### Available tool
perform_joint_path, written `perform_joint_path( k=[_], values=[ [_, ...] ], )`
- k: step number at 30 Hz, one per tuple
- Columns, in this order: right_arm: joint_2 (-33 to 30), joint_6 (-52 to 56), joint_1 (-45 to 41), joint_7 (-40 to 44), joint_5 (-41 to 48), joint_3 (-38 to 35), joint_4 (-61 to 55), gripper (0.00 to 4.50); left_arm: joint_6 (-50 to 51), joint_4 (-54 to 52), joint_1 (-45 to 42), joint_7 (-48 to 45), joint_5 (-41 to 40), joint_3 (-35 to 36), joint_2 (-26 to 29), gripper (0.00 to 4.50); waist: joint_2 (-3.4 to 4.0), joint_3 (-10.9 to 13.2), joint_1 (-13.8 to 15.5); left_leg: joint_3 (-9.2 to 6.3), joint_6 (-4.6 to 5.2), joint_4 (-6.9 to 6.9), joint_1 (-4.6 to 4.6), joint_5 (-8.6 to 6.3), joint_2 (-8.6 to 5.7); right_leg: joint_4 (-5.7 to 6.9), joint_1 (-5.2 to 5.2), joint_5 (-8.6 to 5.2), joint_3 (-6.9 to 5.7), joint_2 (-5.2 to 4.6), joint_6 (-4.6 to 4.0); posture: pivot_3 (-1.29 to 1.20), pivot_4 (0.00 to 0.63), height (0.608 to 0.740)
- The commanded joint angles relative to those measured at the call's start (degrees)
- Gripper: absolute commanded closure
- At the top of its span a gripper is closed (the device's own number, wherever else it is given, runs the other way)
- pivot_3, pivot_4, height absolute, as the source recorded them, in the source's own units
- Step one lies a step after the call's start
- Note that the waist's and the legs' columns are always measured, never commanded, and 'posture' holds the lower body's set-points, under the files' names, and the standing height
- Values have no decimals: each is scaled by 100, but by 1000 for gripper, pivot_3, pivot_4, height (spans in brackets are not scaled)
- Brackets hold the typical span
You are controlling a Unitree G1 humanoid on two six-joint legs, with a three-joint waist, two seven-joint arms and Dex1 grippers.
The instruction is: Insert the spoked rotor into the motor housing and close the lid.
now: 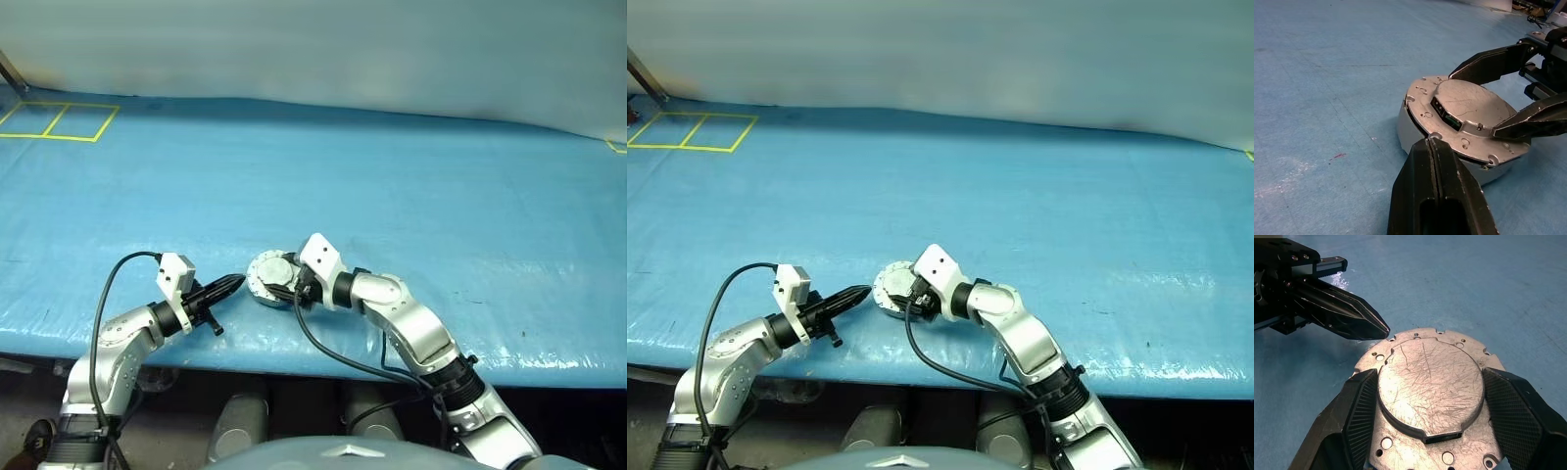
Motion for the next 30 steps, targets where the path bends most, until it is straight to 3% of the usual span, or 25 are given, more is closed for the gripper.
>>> perform_joint_path(
  k=[1,15,30],
  values=[
    [45,82,-143,23,135,-150,-260,1453,-120,-79,1,-32,-10,-1,-15,4500,0,0,-1,0,0,0,-2,0,0,0,-1,0,0,0,0,0,150,740],
    [396,450,-118,-177,378,-247,-316,1453,-181,-48,49,8,3,15,-29,4500,0,0,-4,1,0,0,-12,0,0,3,-14,0,0,1,0,0,150,740],
    [128,74,-21,-215,-151,122,29,1453,-213,-16,27,37,20,34,-26,4500,0,-1,-4,2,0,0,-12,0,0,4,-16,0,1,1,0,0,150,740]
  ],
)
